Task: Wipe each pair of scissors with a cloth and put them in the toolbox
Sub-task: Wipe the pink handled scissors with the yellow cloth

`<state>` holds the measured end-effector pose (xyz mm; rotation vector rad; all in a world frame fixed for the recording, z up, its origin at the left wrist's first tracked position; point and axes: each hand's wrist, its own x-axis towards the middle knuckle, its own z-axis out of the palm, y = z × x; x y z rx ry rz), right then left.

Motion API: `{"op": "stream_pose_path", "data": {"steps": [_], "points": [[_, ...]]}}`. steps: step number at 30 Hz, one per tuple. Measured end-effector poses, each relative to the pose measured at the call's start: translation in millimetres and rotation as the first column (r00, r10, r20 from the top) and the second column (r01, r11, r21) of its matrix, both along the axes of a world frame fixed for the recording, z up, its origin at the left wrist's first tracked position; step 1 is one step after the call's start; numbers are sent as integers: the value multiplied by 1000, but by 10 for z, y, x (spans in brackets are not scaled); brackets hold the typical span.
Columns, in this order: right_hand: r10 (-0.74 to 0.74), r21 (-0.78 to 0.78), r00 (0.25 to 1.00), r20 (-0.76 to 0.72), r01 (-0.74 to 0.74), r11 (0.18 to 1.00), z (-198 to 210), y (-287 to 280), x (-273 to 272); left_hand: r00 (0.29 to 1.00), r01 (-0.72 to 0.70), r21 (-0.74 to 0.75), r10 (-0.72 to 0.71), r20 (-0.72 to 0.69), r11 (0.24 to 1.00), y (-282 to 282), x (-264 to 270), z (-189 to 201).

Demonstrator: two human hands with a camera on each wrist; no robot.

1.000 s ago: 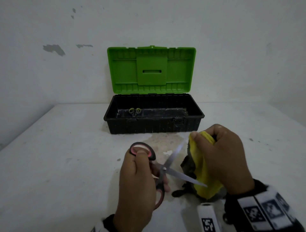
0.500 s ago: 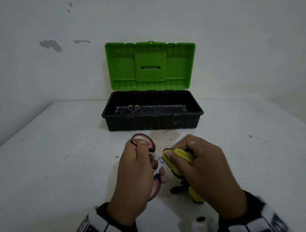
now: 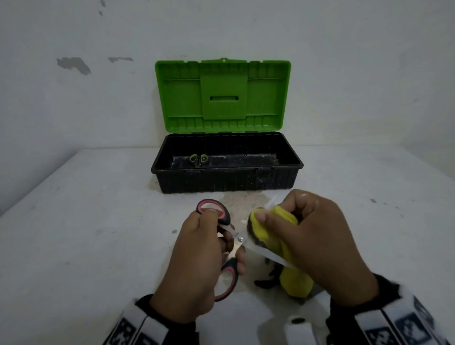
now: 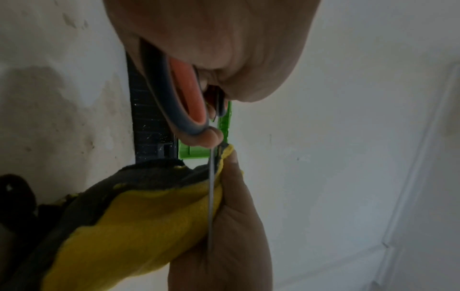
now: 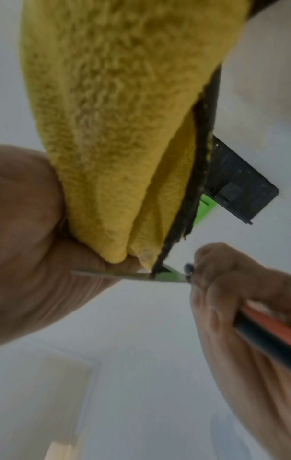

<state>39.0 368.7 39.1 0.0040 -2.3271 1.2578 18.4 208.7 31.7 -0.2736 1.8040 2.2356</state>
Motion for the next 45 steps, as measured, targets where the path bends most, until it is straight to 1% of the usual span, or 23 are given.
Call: {"op": "stream_pose_path", "data": {"steps": [2, 4, 6, 7, 9, 11, 13, 17, 20, 22, 24, 27, 30, 31, 33, 35, 40, 42, 45], "points": [[66, -4, 996, 60, -66, 998, 18, -69, 44, 999, 7, 25, -8, 52, 1000, -12, -12, -19], [43, -59, 997, 64, -40, 997, 9, -27, 7, 998, -4, 27, 2, 67, 1000, -8, -16, -29], [-34, -118, 999, 43, 39, 992, 1, 53, -55, 998, -12, 28, 10, 63, 1000, 2, -22, -29], [-50, -134, 998, 40, 55, 990, 3, 65, -63, 998, -9, 25, 7, 62, 1000, 3, -28, -26], [-5, -148, 999, 50, 13, 989, 1, 26, -33, 999, -11, 8, 10, 46, 1000, -9, -30, -15], [52, -141, 996, 79, -41, 989, 5, -21, 8, 1000, -11, -22, 11, -6, 1000, -20, -18, 8], [44, -148, 995, 85, -31, 988, -1, 36, -22, 997, -3, -52, -1, -78, 999, -23, 8, 36], [-94, -204, 993, 70, 107, 973, -11, 274, -181, 986, 17, -91, -32, -161, 996, -21, 68, 75], [-173, -258, 982, 79, 188, 948, -8, 434, -238, 968, -30, -138, -6, -251, 990, 2, 88, 77], [-194, -271, 979, 58, 202, 941, 51, 496, -199, 936, -106, -235, 17, -352, 966, -2, 59, 40], [-170, -229, 985, 24, 171, 958, 137, 493, -125, 895, -193, -315, 34, -445, 929, -13, 5, -19], [-96, -97, 995, 14, 97, 991, 236, 344, -24, 813, -296, -388, 17, -582, 873, 18, -25, -99], [-65, 17, 998, 19, 65, 998, 185, 117, -6, 724, -378, -449, -43, -688, 810, 84, 40, -89], [-57, 45, 998, 31, 55, 997, 133, 39, -11, 696, -399, -449, -55, -716, 800, 110, 57, -84], [-33, 87, 998, 60, 27, 996, 14, -112, -18, 617, -472, -442, -73, -784, 762, 140, 59, -114], [-18, 101, 997, 75, 10, 995, -70, -226, -12, 566, -518, -438, -90, -820, 735, 129, 58, -144], [-40, 57, 999, 28, 38, 998, -86, -274, -19, 503, -565, -404, -88, -860, 719, 116, 67, -151], [-14, 46, 998, 57, 12, 999, -88, -315, 15, 479, -590, -381, -71, -875, 712, 129, 68, -155], [25, -33, 993, 118, -22, 999, -93, -351, 59, 473, -581, -355, -51, -880, 732, 137, 64, -157]]}}
